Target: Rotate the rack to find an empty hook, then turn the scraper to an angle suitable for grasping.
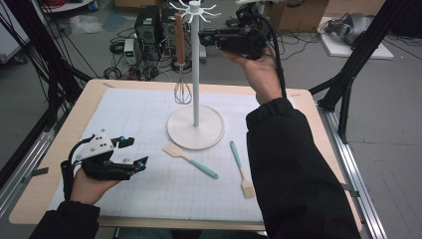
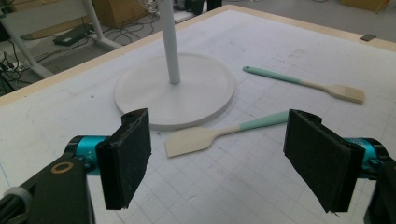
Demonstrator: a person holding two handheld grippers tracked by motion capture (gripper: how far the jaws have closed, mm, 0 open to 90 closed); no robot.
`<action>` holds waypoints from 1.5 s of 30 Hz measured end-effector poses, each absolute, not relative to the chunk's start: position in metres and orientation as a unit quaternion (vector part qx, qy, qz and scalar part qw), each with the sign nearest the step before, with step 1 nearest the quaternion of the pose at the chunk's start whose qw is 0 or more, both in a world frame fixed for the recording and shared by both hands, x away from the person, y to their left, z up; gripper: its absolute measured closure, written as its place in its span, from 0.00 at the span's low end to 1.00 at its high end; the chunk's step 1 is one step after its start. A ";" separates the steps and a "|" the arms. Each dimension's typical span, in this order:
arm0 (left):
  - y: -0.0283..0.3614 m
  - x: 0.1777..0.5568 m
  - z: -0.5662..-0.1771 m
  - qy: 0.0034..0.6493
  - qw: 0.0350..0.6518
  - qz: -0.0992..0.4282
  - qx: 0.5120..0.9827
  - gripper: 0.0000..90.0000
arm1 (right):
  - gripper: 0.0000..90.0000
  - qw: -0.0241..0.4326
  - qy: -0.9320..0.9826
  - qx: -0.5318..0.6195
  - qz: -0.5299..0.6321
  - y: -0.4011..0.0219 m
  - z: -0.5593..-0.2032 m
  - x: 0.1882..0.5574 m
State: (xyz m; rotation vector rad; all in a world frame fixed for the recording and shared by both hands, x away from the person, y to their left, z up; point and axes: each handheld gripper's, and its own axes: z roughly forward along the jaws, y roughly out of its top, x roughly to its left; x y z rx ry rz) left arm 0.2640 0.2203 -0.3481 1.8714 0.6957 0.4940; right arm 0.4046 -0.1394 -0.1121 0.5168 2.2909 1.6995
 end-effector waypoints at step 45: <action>0.220 0.265 -0.348 0.287 0.516 0.203 0.781 0.26 | 0.61 0.093 0.792 0.203 0.568 -0.175 -0.187 0.367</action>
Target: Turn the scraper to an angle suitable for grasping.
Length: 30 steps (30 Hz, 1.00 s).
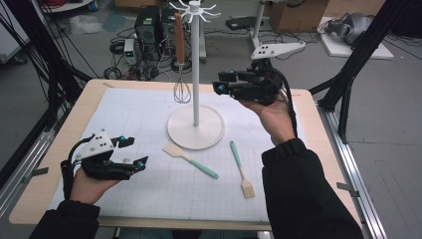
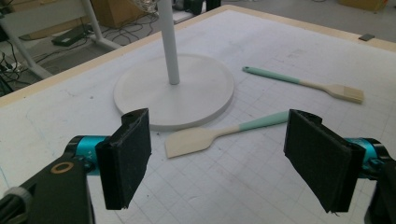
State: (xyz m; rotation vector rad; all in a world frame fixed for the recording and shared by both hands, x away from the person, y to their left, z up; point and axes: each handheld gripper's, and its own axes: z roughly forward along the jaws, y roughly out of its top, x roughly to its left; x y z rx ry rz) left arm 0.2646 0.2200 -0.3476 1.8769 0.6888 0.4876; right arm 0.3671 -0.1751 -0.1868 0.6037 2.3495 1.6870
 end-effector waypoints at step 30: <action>0.222 0.267 -0.352 0.290 0.510 0.202 0.784 0.26 | 0.53 0.100 0.805 0.212 0.545 -0.181 -0.235 0.342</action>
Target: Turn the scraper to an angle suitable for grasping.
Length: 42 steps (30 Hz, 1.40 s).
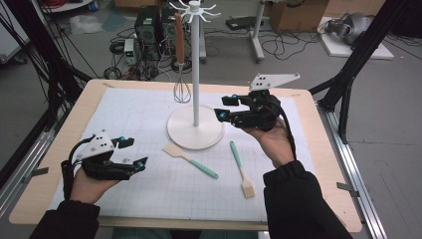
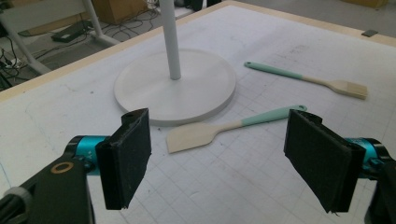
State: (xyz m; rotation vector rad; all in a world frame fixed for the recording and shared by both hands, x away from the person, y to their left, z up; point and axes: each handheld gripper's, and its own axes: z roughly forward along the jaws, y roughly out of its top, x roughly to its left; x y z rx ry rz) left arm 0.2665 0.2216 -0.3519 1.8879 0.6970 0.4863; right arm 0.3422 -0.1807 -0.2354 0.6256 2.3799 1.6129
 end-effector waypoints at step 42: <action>0.224 0.266 -0.358 0.289 0.507 0.205 0.786 0.26 | 0.39 0.096 0.830 0.199 0.513 -0.156 -0.288 0.326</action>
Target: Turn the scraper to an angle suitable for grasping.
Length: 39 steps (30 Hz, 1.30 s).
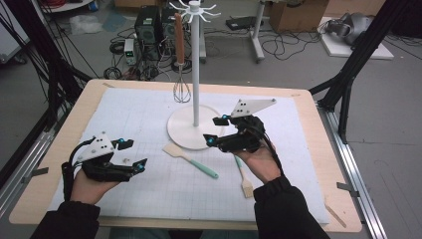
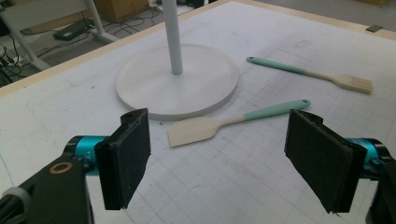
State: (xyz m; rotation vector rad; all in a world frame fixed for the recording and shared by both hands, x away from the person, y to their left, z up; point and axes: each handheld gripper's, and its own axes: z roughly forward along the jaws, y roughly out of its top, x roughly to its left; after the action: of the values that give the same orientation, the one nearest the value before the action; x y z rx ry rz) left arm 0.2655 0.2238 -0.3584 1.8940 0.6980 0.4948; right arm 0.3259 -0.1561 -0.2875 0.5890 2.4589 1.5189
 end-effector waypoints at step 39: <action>0.223 0.265 -0.360 0.291 0.508 0.205 0.785 0.26 | 0.39 0.102 0.849 0.199 0.479 -0.149 -0.323 0.320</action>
State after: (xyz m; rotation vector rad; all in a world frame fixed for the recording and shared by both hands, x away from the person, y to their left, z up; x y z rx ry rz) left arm 0.2649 0.2228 -0.3600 1.8913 0.7007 0.4934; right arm 0.3201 -0.1486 -0.3227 0.5877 2.5067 1.4133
